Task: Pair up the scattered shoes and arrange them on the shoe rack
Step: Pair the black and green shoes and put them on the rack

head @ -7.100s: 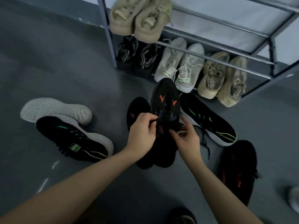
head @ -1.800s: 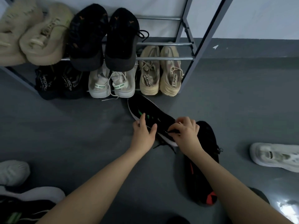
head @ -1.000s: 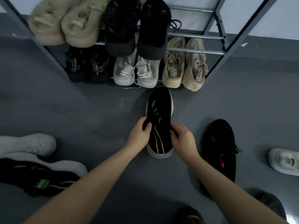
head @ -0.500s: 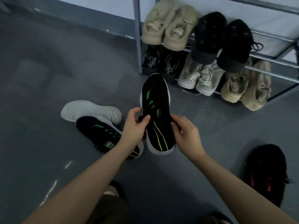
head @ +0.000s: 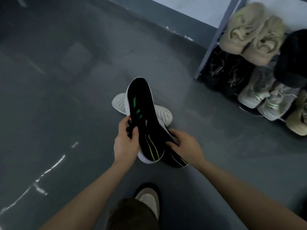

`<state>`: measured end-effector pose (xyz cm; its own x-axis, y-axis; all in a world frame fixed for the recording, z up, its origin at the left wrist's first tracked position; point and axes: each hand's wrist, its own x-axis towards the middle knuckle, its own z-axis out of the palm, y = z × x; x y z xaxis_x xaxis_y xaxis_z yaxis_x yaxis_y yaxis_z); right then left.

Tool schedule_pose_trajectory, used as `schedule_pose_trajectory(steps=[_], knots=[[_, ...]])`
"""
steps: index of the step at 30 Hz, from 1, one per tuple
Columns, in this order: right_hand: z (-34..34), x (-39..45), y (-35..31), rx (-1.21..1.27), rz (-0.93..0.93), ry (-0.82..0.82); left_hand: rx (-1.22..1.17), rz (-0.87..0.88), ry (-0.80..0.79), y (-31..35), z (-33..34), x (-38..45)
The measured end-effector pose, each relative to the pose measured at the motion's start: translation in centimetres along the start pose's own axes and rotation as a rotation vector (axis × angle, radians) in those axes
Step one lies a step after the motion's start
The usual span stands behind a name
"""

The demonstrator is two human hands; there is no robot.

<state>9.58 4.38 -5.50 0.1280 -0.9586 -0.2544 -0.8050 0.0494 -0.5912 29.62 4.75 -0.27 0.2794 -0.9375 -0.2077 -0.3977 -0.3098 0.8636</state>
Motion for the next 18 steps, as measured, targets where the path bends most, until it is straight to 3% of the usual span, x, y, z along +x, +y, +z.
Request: schedule_pose_trajectory(steps=[4,10,18], knots=[[0.7,0.9,-0.1,-0.177,-0.075,0.178,-0.002,-0.026,0.003,-0.5,-0.1,0.3],[-0.3,0.0,0.2,-0.236,-0.161,0.382,-0.038,-0.005,-0.025,0.0,1.0,-0.1],[-4.8,-6.1,4.8,-0.014,0.213,0.466,-0.077,0.066,-0.117,2.2,4.6,-2.1]])
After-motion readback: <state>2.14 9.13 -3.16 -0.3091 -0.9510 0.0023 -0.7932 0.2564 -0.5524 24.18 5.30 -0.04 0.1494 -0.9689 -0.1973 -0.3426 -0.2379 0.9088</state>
